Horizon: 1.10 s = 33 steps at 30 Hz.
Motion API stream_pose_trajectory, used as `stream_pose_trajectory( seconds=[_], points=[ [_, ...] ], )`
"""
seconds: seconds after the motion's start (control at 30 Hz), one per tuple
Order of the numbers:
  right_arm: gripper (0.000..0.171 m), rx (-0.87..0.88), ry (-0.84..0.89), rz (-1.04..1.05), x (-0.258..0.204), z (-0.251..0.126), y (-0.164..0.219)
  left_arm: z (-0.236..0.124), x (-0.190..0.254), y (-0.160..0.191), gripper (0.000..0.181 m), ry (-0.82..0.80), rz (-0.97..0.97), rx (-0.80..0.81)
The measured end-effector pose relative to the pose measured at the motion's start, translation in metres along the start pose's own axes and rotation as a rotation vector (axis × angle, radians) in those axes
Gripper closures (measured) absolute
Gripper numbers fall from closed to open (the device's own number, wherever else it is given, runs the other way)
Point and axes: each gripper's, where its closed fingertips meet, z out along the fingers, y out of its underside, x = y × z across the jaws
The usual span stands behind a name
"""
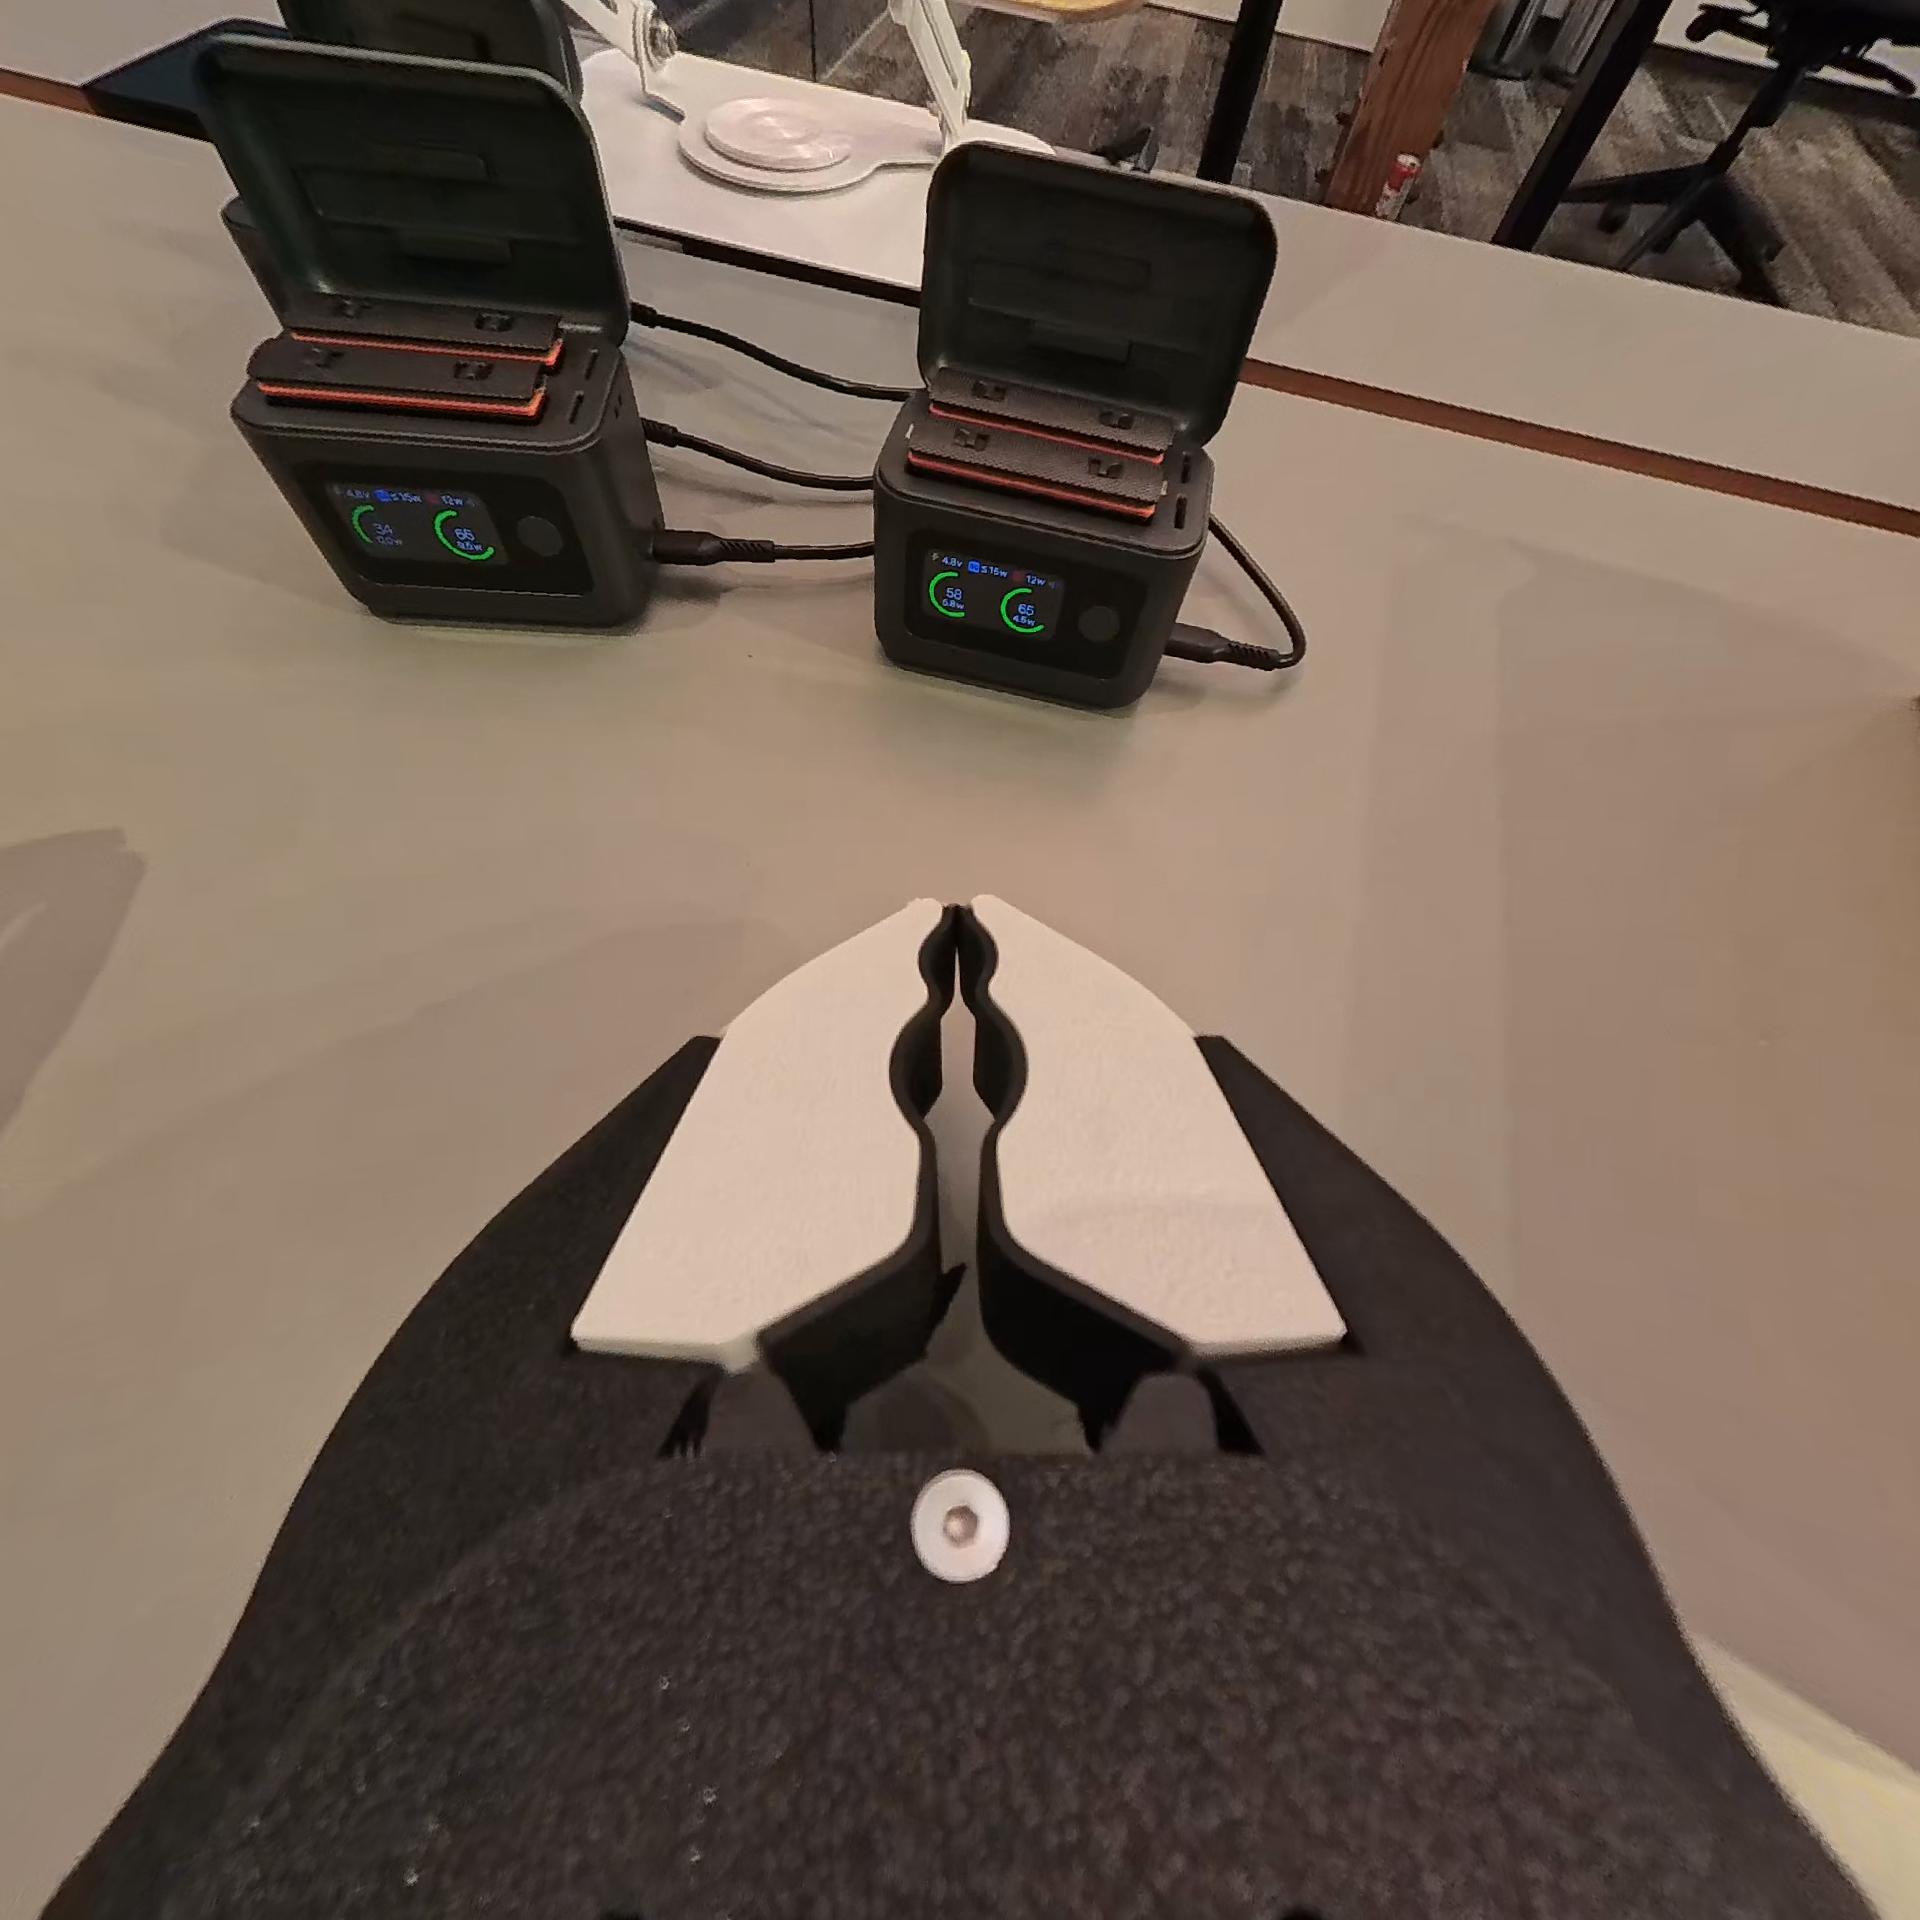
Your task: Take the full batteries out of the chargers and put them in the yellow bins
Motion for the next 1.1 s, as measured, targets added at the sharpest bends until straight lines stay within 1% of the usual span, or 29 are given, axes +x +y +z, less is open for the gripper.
stream_pose_trajectory(
  seconds=[0.17, 0.73, 1.0, 1.1],
  points=[
    [0.171, 0.004, 0.0, -0.003, 0.0, 0.0, 0.0, 0.001, -0.002, 0.002, 0.181, -0.01, 0.001, -0.009],
    [0.171, 0.002, -0.02, -0.006, -0.004, 0.0, 0.0, 0.001, -0.003, 0.003, 0.181, -0.008, -0.006, -0.014],
    [0.171, -0.005, -0.025, -0.028, -0.006, 0.001, 0.001, 0.006, -0.03, 0.0, 0.181, -0.065, -0.023, -0.011],
    [0.171, 0.007, -0.019, -0.034, -0.006, 0.0, -0.001, 0.01, -0.036, -0.003, 0.181, -0.081, 0.003, -0.014]
  ],
)
